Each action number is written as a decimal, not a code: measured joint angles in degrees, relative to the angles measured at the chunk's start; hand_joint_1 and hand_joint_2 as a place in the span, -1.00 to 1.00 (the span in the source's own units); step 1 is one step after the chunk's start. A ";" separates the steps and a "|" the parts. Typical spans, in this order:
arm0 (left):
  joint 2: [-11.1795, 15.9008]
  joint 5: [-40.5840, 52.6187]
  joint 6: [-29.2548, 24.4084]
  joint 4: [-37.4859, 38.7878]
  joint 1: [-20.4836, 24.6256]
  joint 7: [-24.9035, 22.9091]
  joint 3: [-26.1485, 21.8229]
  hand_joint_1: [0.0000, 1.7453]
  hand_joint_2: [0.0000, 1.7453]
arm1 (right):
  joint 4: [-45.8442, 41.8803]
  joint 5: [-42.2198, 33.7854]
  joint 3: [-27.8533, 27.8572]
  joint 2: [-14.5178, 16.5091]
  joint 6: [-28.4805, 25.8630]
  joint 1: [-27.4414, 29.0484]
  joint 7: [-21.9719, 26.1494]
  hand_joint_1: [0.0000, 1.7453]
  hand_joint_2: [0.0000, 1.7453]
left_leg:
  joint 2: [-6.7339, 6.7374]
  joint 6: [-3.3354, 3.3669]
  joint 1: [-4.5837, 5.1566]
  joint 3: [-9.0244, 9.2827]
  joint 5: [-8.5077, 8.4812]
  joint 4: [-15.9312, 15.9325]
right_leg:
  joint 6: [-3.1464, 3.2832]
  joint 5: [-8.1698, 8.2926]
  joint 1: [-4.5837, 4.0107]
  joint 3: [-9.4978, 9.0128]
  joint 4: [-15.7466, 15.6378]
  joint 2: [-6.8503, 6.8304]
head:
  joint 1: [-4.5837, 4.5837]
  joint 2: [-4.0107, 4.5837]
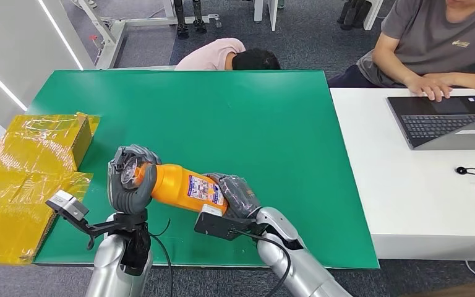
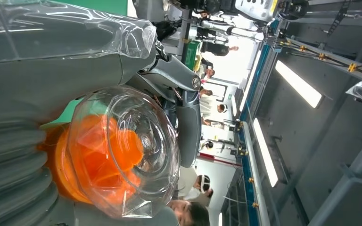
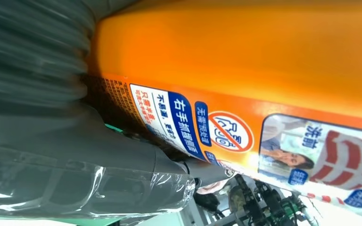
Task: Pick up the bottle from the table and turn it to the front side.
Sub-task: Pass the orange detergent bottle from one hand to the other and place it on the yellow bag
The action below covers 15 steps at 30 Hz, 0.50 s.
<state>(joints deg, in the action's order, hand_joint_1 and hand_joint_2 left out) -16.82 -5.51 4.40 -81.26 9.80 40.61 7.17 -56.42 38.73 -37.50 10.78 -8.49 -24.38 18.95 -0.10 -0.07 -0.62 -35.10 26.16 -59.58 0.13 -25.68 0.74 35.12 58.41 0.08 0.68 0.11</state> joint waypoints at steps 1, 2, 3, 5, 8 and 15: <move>-0.01 0.05 0.03 -0.01 0.08 0.00 0.02 1.00 1.00 | -0.25 -0.21 0.14 0.02 -0.14 0.19 0.13 1.00 1.00 | 0.00 0.00 0.00 0.00 0.00 0.00 | 0.00 0.00 0.00 0.00 0.00 0.00 | 0.00 0.00; -0.03 0.08 0.04 -0.01 0.15 0.00 0.04 1.00 1.00 | -0.48 -0.47 0.25 0.03 -0.26 0.37 0.28 1.00 1.00 | 0.00 0.00 0.00 0.00 0.00 0.00 | 0.00 0.00 0.00 0.00 0.00 0.00 | 0.00 0.00; -0.04 0.09 0.04 -0.02 0.21 0.00 0.08 0.68 1.00 | -0.67 -0.74 0.34 0.04 -0.37 0.53 0.45 1.00 1.00 | 0.00 0.00 0.00 0.00 0.00 0.00 | 0.00 0.00 0.00 0.00 0.00 0.00 | 0.00 0.00; -0.05 0.28 -0.07 -0.02 0.33 0.00 0.14 -0.32 1.00 | -0.96 -1.25 0.50 0.05 -0.49 0.74 0.66 1.00 1.00 | 0.00 0.00 0.00 0.00 0.00 0.00 | 0.00 0.00 0.00 0.00 0.00 0.00 | 0.00 0.00; -0.05 1.22 -0.93 0.07 0.44 0.00 0.21 -1.00 1.00 | -1.28 -2.04 0.62 0.22 -0.50 0.67 0.89 1.00 1.00 | 0.02 0.00 0.00 0.00 0.00 0.00 | 0.00 0.00 0.00 0.01 0.00 0.01 | 0.01 0.00; -0.03 2.27 -1.85 1.20 1.03 -0.01 0.52 -1.00 1.00 | -1.30 -2.62 0.83 0.69 -0.42 -0.03 1.38 1.00 1.00 | 0.02 0.00 0.00 0.00 0.00 0.00 | 0.00 0.00 0.00 0.00 0.00 0.01 | 0.01 0.00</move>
<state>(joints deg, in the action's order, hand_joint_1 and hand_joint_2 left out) -16.85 -3.23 2.56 -80.06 10.82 40.60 7.70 -57.72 36.11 -36.68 11.47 -8.91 -24.41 20.33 -0.08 -0.07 -0.62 -35.10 26.16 -59.58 0.13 -25.68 0.74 35.12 58.41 0.09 0.68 0.11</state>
